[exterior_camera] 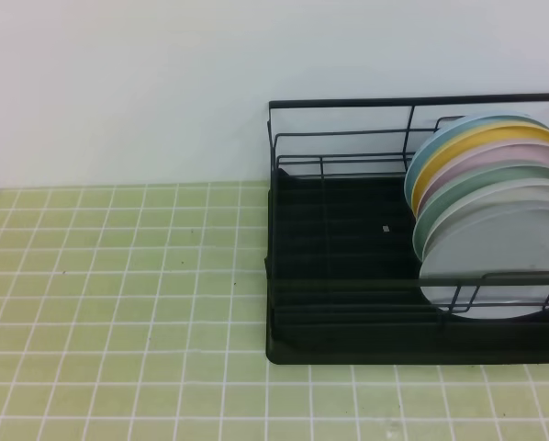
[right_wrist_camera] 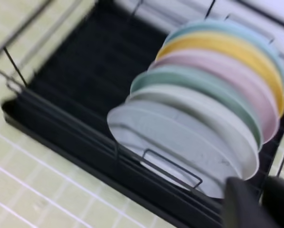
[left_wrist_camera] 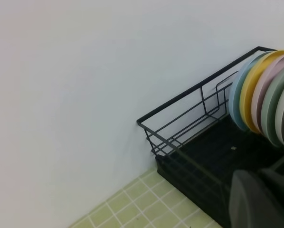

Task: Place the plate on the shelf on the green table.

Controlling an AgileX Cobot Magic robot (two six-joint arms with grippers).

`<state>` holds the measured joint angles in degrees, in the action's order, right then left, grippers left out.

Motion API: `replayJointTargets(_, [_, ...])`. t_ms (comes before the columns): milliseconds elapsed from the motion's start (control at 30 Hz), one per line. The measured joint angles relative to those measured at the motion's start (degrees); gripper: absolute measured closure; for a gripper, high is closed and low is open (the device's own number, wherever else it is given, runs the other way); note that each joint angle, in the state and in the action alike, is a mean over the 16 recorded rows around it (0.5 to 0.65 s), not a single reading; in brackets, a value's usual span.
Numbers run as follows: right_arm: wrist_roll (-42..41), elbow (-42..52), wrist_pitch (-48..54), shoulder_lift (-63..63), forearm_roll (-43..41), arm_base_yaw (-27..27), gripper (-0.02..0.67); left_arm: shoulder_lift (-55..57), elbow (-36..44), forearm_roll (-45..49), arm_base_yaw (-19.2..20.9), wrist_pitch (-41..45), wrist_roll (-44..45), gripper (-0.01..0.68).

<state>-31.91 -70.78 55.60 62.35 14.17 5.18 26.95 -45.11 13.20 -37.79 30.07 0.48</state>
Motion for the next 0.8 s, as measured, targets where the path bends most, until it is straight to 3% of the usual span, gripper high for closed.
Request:
replayJointTargets(100, [2.7, 2.2, 0.3, -6.0, 1.4, 0.0, 0.54, 0.0, 0.1, 0.0, 0.0, 0.4, -0.8, 0.675])
replayJointTargets(300, [5.8, 10.8, -0.9, -19.7, 4.4, 0.0, 0.627, -0.2, 1.8, -0.2, 0.0, 1.0, -2.2, 0.675])
replayJointTargets(567, [6.7, 27.3, -6.2, -36.5, 7.5, 0.0, 0.644, -1.0, 9.0, 1.3, 0.0, -1.2, -5.0, 0.675])
replayJointTargets(800, [6.9, 38.8, -12.6, -44.0, 8.0, 0.0, 0.644, -1.5, 16.6, 3.5, 0.0, -5.4, -8.1, 0.675])
